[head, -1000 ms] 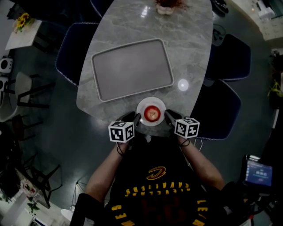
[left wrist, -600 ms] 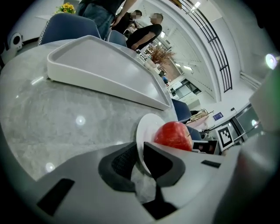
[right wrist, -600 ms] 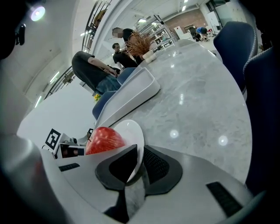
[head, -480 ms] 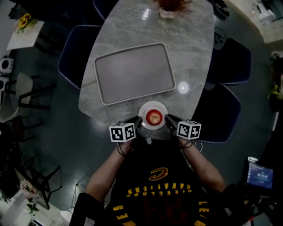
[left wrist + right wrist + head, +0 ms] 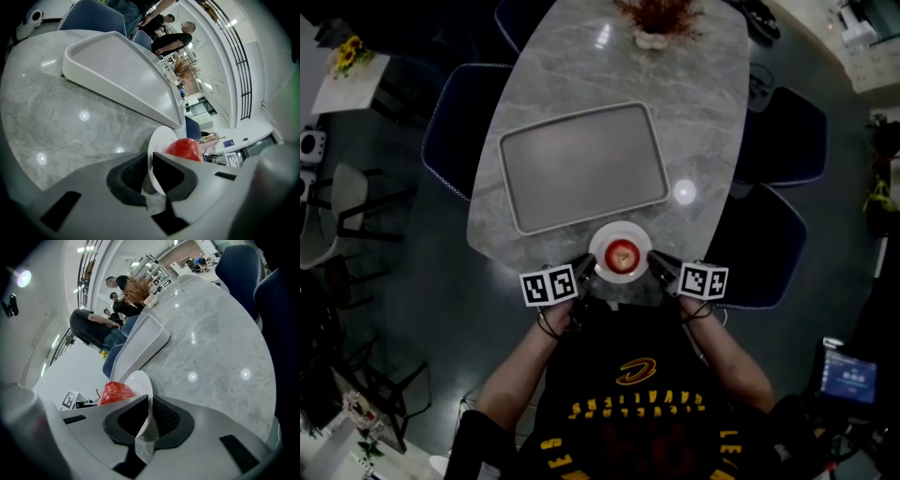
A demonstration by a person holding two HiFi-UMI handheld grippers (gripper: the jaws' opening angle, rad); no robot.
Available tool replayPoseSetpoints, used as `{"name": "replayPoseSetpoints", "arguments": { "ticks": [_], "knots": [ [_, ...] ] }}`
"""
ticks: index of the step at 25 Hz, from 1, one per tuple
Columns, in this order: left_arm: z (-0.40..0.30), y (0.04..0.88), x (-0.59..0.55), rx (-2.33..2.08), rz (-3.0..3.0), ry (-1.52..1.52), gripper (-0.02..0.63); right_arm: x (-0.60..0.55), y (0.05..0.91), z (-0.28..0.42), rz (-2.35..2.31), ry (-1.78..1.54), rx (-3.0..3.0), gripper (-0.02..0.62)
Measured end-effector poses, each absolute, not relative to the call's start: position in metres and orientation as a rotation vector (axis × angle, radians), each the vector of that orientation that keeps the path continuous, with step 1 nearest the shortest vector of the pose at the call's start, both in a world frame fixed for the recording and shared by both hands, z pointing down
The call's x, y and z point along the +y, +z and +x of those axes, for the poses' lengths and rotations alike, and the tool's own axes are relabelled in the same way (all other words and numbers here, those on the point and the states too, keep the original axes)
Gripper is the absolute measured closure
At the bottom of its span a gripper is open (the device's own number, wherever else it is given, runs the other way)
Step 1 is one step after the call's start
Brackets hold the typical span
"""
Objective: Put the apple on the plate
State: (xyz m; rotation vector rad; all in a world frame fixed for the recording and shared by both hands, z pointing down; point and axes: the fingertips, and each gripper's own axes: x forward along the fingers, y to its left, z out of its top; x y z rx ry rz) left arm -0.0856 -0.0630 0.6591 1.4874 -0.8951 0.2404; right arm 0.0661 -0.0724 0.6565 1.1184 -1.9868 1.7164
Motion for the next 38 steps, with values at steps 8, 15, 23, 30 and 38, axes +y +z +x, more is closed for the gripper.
{"name": "replayPoseSetpoints", "arguments": {
  "ticks": [8,15,23,30,38],
  "knots": [
    [-0.102,0.633,-0.082,-0.906,1.459,0.137,0.569,-0.095,0.626,0.050,1.095,1.869,-2.040,0.563],
    [-0.118,0.615,-0.101,-0.910,1.432,0.023,0.574,-0.120,0.604,0.033,1.049,1.942,-2.108,0.565],
    [-0.144,0.599,-0.141,-0.946,1.420,-0.069,0.575,-0.171,0.579,0.003,0.931,1.913,-2.270,0.568],
    [-0.154,0.589,-0.181,-0.961,1.453,-0.098,0.575,-0.213,0.583,0.003,1.013,1.945,-2.172,0.569],
    [-0.167,0.598,-0.219,-0.981,1.431,-0.137,0.575,-0.254,0.596,-0.005,1.059,1.967,-2.119,0.569]
  ]
}}
